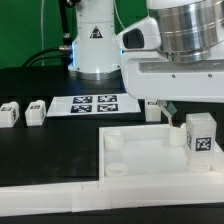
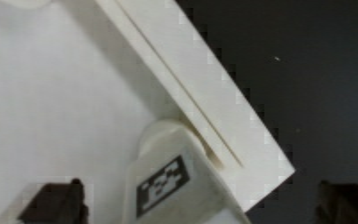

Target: Assemble one leg

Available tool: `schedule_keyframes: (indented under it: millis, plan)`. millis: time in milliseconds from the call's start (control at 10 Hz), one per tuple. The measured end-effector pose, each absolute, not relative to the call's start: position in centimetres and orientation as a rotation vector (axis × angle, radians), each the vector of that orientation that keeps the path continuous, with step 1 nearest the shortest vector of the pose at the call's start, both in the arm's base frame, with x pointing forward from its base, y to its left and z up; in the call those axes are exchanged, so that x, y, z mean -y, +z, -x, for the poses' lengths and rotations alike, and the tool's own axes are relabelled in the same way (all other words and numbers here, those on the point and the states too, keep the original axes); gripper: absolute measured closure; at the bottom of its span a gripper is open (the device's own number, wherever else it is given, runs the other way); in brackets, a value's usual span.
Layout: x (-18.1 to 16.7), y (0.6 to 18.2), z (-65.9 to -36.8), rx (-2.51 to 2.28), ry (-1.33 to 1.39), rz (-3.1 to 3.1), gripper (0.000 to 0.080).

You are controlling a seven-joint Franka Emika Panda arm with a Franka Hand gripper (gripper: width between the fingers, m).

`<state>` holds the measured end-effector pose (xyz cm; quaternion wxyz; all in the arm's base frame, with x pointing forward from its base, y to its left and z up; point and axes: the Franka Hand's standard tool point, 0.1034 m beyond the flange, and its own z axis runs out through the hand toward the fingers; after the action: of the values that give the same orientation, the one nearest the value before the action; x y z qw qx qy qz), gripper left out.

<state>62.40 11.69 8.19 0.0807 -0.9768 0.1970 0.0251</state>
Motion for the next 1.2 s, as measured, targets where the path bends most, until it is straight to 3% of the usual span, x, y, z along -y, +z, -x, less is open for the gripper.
schedule_keyframes:
  millis: [200,400,500,600,1200]
  plan:
    - [-11.42,8.16,-62.7,-0.341,0.024,2.963,0.0151]
    - [-11.49,8.16,-62.69,-0.361,0.026,2.96,0.0402]
    - [-11.48,8.16,-62.69,-0.374,0.026,2.959,0.0402]
    - [-11.28,8.13,-62.69,-0.437,0.031,2.952,0.0498]
    - [-10.92,7.94,-62.52,-1.565,0.132,2.476,0.0499]
